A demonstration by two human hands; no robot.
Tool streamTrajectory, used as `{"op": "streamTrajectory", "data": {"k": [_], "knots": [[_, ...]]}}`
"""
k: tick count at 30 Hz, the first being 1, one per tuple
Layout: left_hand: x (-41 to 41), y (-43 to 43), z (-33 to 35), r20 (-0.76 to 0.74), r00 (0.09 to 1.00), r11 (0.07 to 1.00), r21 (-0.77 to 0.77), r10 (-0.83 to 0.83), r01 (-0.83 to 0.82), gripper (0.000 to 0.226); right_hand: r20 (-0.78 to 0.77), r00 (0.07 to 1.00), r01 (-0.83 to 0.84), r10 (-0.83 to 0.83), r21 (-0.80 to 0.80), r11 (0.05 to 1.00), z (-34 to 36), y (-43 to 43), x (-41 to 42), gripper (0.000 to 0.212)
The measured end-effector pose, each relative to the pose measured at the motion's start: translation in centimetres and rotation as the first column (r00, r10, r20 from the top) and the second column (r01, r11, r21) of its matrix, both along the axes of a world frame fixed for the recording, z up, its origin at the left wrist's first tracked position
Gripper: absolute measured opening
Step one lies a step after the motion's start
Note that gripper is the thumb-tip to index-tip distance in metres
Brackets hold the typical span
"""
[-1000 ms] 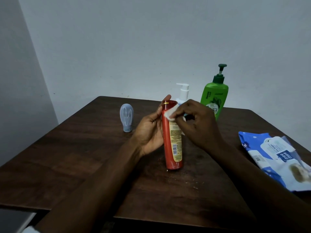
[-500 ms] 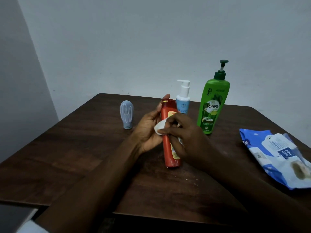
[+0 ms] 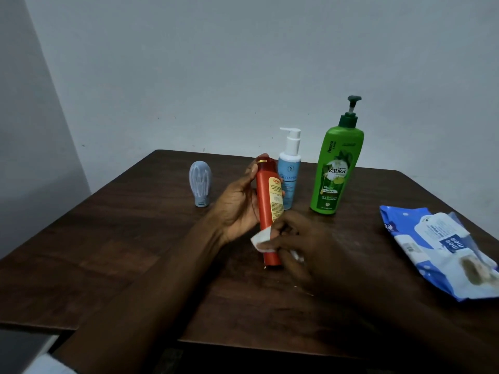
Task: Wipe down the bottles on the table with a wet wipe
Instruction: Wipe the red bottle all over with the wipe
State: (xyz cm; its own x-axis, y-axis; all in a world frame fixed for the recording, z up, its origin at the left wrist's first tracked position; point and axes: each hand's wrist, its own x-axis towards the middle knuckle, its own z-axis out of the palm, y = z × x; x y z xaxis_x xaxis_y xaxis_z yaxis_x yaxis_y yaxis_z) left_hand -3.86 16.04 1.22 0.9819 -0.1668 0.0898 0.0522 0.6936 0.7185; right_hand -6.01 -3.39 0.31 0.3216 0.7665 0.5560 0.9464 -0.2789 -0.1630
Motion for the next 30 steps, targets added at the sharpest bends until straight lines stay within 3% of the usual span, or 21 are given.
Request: {"op": "streamTrajectory", "data": {"k": [2,4,7,11,18,24,30], "knots": [[0.0,0.1,0.1,0.004,1.000,0.999,-0.039,0.012,-0.012,0.076,0.008,0.999,0.050,-0.050,0.039,0.998,1.5,0.7,1.1,0.030],[-0.1,-0.1,0.1,0.027,1.000,0.998,-0.062,0.005,-0.004,0.069,0.044,0.995,0.085,-0.091,0.120,0.989,2.9,1.5,2.6,0.025],[-0.2,-0.2,-0.2,0.037,0.999,0.999,0.036,0.034,-0.035,0.055,0.036,0.990,0.122,-0.134,0.222,0.967,4.8,2.8,4.5,0.024],[-0.2,-0.1,-0.2,0.029,0.998,0.994,0.088,0.057,-0.060,0.055,0.016,0.994,0.096,-0.104,0.265,0.960,5.0,3.4,5.3,0.026],[0.2,-0.4,-0.4,-0.005,0.997,0.996,-0.017,0.082,-0.083,0.033,0.020,0.996,0.079,-0.084,0.185,0.980,2.2,2.0,3.5,0.026],[0.1,-0.4,-0.6,-0.030,0.997,0.997,-0.004,0.076,-0.076,0.052,0.075,0.996,0.039,-0.045,0.090,0.995,0.3,0.4,0.4,0.031],[0.1,0.2,-0.5,-0.077,0.995,0.998,-0.015,0.059,-0.061,0.057,0.095,0.995,-0.033,0.032,0.014,0.999,-2.4,-1.2,-1.4,0.027]]}}
